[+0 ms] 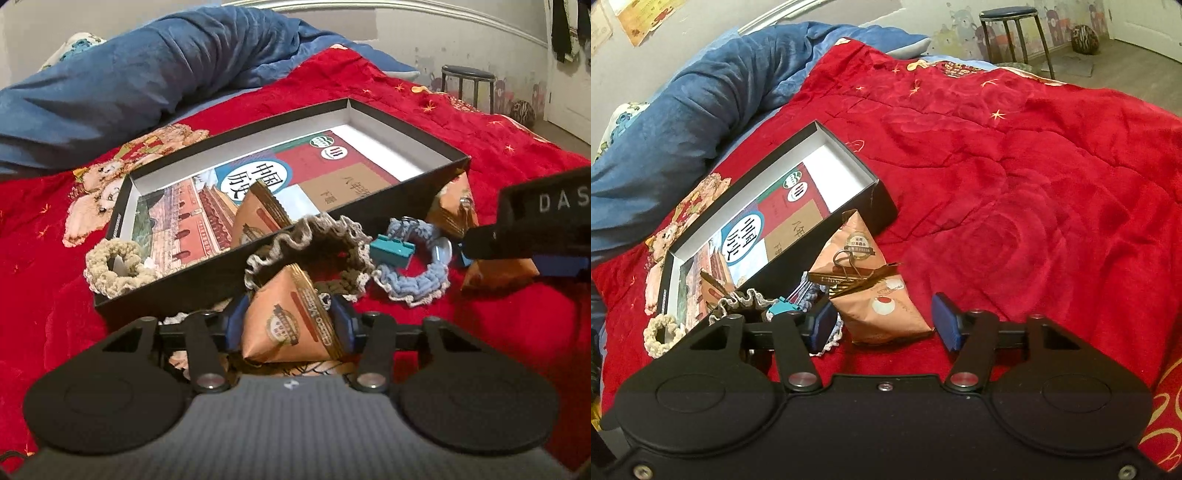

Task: Organize objects
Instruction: 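Move the left gripper back to the items in front of the box, then grasp a brown paper packet with the left gripper while the right gripper grasps another packet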

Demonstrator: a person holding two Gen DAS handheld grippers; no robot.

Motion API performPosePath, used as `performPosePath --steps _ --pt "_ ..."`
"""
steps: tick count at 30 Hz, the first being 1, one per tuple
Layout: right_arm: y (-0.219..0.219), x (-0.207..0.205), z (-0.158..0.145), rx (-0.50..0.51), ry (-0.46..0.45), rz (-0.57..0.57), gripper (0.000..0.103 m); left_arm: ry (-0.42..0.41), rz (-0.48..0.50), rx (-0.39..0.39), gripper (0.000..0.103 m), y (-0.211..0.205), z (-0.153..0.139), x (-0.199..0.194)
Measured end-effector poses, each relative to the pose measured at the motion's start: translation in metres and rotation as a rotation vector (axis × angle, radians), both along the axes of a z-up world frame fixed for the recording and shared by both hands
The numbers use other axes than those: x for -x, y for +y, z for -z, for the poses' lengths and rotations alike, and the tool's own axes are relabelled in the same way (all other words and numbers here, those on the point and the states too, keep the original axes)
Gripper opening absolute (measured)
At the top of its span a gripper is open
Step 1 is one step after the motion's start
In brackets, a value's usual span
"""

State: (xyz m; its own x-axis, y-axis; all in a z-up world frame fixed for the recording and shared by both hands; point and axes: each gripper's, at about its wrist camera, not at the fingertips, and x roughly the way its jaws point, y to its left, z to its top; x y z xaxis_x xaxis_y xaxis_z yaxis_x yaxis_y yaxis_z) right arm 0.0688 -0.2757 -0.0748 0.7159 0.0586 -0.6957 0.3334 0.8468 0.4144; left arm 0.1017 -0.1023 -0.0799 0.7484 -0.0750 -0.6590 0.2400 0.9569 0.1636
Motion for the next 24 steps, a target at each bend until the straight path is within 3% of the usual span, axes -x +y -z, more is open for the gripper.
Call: performPosePath --steps 5,7,10,14,24 --pt "-0.002 0.004 -0.001 -0.019 -0.004 0.006 0.056 0.026 -0.016 0.031 0.063 0.006 0.0 0.001" --pt "-0.001 0.005 -0.001 -0.019 -0.006 0.006 0.056 0.024 -0.019 0.024 0.051 0.006 -0.001 0.004" --pt "0.0 0.006 -0.001 -0.009 -0.007 0.011 0.054 0.011 -0.018 0.017 0.043 0.006 -0.001 0.01" --pt "-0.002 0.005 0.001 -0.017 0.0 0.018 0.045 -0.015 -0.006 0.001 0.041 0.002 -0.002 0.015" --pt "0.0 0.009 -0.002 -0.007 -0.009 0.022 0.039 -0.055 0.078 0.023 0.041 -0.007 -0.012 0.034"
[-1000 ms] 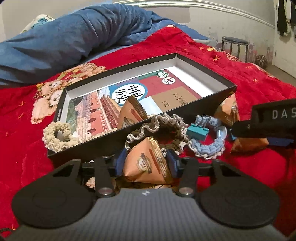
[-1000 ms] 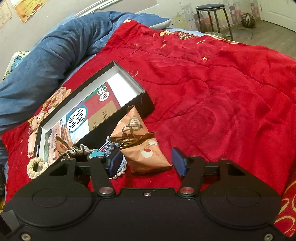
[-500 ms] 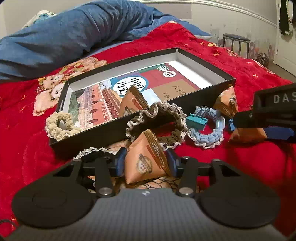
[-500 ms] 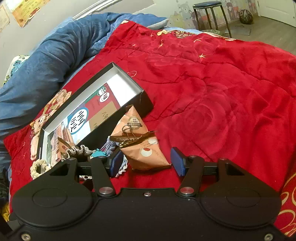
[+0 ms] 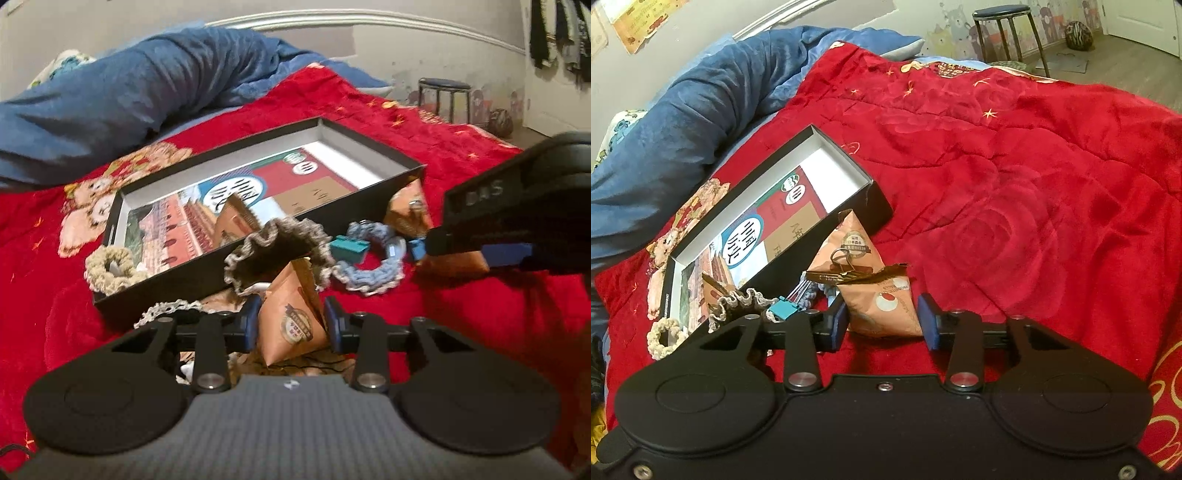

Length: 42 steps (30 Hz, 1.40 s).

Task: Organize objects
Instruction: 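Grasp a brown paper packet with the left gripper while the right gripper grasps another packet, then lift both brown packets and carry them over the black box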

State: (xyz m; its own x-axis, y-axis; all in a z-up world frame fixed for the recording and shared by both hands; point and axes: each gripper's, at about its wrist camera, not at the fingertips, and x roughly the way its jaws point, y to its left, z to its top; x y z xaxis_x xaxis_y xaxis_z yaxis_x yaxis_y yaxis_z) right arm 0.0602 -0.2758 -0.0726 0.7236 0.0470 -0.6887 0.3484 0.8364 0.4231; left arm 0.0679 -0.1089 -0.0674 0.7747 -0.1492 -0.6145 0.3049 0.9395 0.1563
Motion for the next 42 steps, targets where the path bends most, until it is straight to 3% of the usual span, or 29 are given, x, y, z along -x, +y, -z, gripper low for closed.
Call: performPosePath --steps 8,21,31,42 --pt "-0.004 0.009 -0.008 -0.026 -0.039 -0.001 0.035 -0.041 0.052 0.036 0.04 -0.003 -0.01 0.014" --pt "0.001 0.018 -0.021 -0.063 -0.118 -0.038 0.035 -0.091 0.051 0.091 0.04 -0.002 -0.023 0.025" --pt "0.002 0.02 -0.033 -0.059 -0.174 -0.065 0.035 -0.104 0.011 0.157 0.04 0.011 -0.038 0.021" --pt "0.008 0.021 -0.06 -0.082 -0.332 -0.158 0.034 -0.168 -0.051 0.227 0.04 0.032 -0.064 0.015"
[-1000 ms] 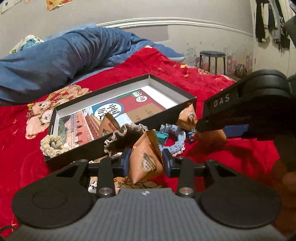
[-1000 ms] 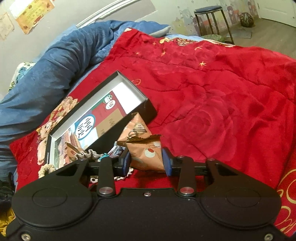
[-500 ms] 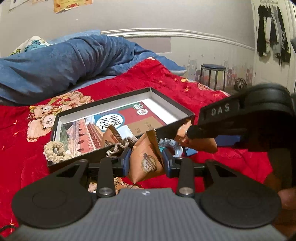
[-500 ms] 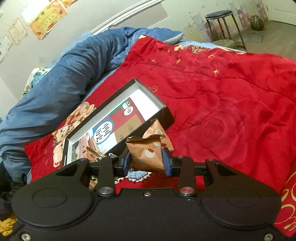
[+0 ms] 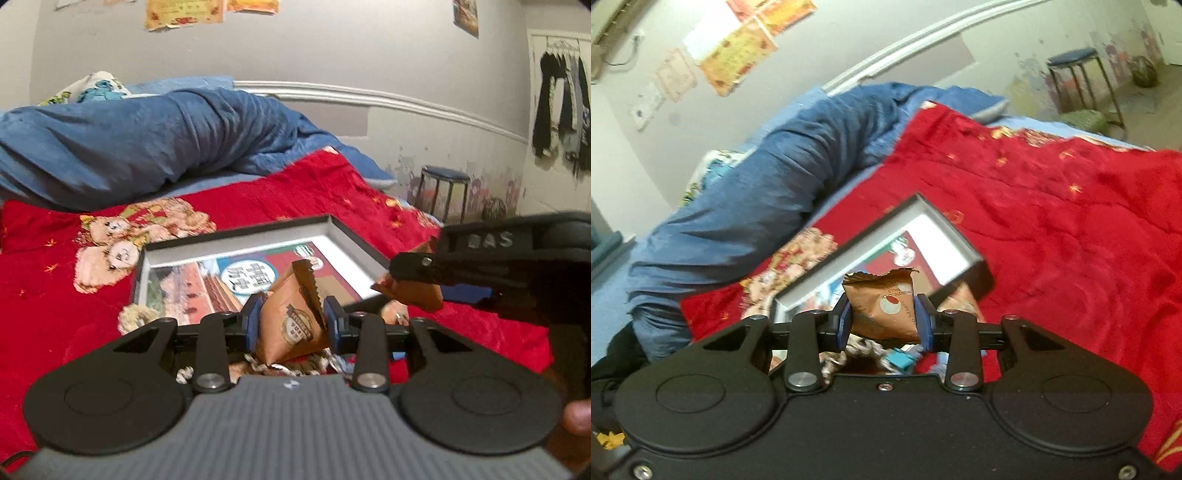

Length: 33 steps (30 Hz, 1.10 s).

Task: Organize objects
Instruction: 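Lift both brown packets and carry them over the black box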

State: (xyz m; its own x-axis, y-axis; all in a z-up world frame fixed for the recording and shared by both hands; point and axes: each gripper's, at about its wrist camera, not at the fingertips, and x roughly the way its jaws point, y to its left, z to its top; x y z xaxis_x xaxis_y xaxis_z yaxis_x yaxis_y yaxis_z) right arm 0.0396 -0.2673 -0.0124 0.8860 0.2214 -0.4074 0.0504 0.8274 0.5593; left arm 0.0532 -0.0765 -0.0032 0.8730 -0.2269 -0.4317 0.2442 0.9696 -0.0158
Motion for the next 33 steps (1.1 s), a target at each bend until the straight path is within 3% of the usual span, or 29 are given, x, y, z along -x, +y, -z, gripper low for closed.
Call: performPosePath --steps 17,20,24,33 --pt "-0.016 -0.014 -0.034 -0.056 -0.136 -0.092 0.034 -0.163 -0.026 0.085 0.04 0.055 -0.07 -0.033" --pt "-0.022 -0.019 -0.036 -0.087 -0.15 -0.104 0.034 -0.147 -0.04 0.13 0.04 0.068 -0.072 -0.05" --pt "-0.023 -0.035 -0.034 -0.106 -0.136 -0.121 0.034 -0.119 -0.021 0.122 0.04 0.076 -0.069 -0.071" --pt "-0.004 -0.083 -0.039 0.008 -0.139 -0.179 0.034 -0.056 -0.012 0.158 0.04 0.088 -0.058 -0.096"
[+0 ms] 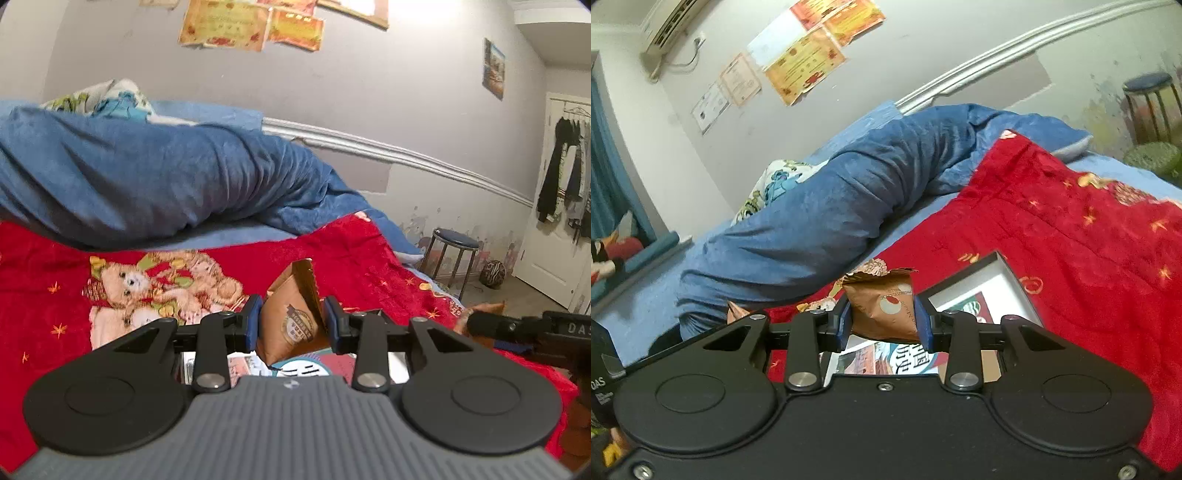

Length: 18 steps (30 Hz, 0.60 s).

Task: Organize objects
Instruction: 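Lift both brown packets and carry them over the black box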

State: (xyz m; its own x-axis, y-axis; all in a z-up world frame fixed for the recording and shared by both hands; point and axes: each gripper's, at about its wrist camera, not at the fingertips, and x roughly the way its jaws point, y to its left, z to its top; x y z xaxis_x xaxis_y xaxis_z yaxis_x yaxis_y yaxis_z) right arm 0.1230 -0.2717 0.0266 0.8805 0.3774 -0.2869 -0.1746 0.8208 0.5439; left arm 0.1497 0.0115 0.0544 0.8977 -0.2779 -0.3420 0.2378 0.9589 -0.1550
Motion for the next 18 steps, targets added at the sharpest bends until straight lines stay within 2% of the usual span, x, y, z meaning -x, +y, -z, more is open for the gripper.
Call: performPosePath --steps 9,16,18 --pt "0.017 -0.048 0.029 0.051 0.086 -0.058 0.034 0.081 -0.051 0.036 0.04 0.011 0.017 -0.027" --pt "0.03 -0.054 0.057 0.095 0.155 -0.081 0.034 0.183 -0.083 0.003 0.04 0.001 0.046 -0.04" --pt "0.031 -0.055 0.06 0.11 0.164 -0.079 0.034 0.215 -0.08 0.014 0.04 -0.001 0.053 -0.041"
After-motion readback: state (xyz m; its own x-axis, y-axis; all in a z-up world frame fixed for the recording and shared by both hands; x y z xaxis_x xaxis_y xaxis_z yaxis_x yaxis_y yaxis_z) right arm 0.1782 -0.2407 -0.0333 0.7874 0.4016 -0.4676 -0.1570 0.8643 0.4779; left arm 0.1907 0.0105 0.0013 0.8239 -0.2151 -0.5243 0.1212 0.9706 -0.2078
